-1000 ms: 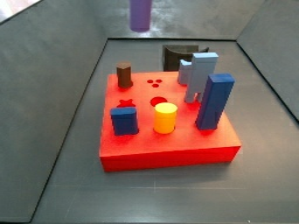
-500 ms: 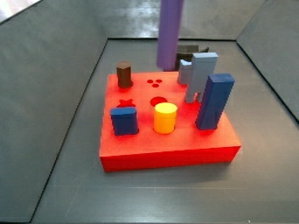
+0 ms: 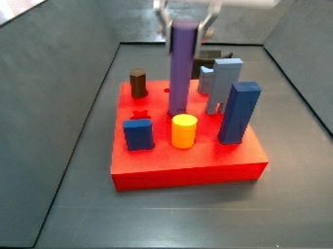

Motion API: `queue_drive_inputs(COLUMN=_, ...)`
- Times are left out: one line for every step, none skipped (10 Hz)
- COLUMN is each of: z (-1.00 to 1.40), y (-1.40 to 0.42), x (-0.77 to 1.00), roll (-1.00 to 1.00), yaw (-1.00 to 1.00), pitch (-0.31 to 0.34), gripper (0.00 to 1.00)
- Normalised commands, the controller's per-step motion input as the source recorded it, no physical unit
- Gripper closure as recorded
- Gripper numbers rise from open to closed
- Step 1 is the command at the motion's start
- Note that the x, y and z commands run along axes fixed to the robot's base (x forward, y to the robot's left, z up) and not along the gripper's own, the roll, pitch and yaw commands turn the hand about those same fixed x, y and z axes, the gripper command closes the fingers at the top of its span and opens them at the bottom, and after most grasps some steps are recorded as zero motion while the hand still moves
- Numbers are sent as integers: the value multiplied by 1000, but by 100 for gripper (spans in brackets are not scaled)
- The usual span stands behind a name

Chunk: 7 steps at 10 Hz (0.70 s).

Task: Pick up the round object. Move up. Place the round object on the fixture. Regrasp the round object. Move to above the board. Insert the round object.
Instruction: Insert the round object.

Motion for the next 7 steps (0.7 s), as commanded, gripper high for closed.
queue_drive_inputs(z=-43, y=0, x=-420, roll=-109, yaw=-217, pitch=-119, gripper=100)
queue_drive_inputs(z=-46, y=0, x=-323, roll=-61, yaw=-157, pitch=-87, gripper=100)
queue_drive_inputs(z=-260, y=0, x=0, roll=-79, yaw=-91, pitch=-76, gripper=100)
queue_drive_inputs(z=-391, y=-14, x=360, roll=-76, yaw=-60, pitch=-4, gripper=100)
queue_drive_inputs(z=-371, y=0, x=629, roll=-96, yaw=-57, pitch=0, gripper=100)
queue_drive_inputs(z=-274, y=0, x=660, roll=-79, yaw=-117, pitch=54, gripper=100)
queue_drive_inputs(z=-300, y=0, x=394, roll=-13, yaw=-91, pitch=59, gripper=100)
